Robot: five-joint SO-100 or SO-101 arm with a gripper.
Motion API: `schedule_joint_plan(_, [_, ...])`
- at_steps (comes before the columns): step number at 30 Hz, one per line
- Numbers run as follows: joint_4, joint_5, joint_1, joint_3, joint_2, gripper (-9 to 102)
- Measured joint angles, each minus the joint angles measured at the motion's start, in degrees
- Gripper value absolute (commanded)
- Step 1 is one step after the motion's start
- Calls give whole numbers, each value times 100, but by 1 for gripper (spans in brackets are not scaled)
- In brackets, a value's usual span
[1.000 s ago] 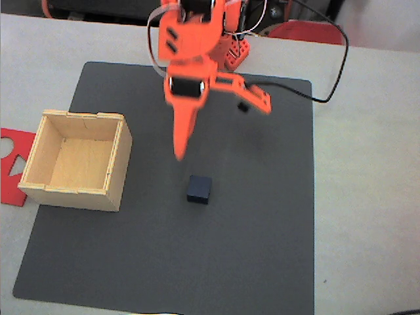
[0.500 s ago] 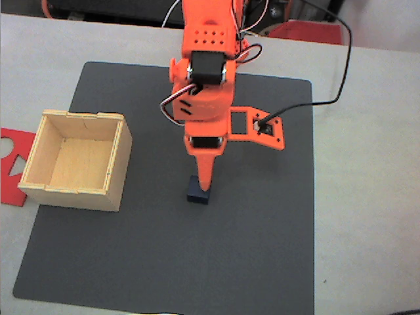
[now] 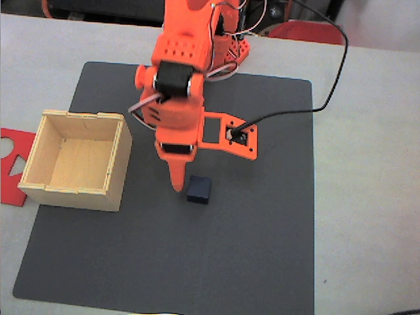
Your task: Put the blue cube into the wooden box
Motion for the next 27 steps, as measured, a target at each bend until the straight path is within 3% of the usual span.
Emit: schedule_joint_plan(27, [-650,-176,-343,-756,-1116,29])
